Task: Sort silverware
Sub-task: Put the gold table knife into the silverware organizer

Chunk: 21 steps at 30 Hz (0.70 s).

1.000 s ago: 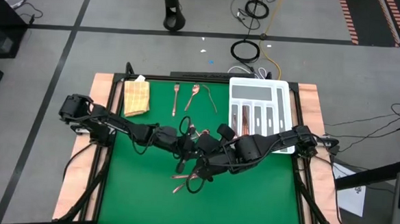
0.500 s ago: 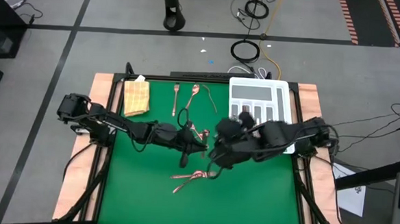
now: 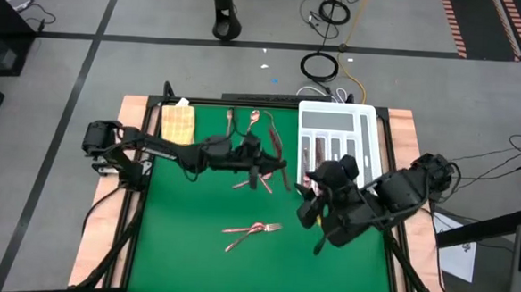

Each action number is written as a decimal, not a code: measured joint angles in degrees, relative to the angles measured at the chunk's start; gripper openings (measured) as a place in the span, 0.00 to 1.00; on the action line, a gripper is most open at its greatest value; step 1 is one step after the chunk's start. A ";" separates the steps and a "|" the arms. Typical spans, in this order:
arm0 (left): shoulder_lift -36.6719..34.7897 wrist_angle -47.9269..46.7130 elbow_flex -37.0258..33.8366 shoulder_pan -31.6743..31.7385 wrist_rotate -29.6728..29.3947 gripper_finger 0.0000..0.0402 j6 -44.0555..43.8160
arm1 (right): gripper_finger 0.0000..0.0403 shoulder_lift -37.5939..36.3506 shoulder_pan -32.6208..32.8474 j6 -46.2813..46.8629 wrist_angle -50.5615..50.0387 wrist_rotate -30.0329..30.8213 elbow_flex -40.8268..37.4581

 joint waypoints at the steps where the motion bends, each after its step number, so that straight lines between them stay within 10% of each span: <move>1: 1.28 -1.27 2.28 0.69 0.26 0.05 -0.03 | 0.43 0.00 0.61 -0.33 0.17 0.12 0.00; 21: 39.01 -28.40 49.14 7.10 3.80 0.05 -5.06 | 0.43 -4.41 11.59 -5.27 1.57 5.47 0.00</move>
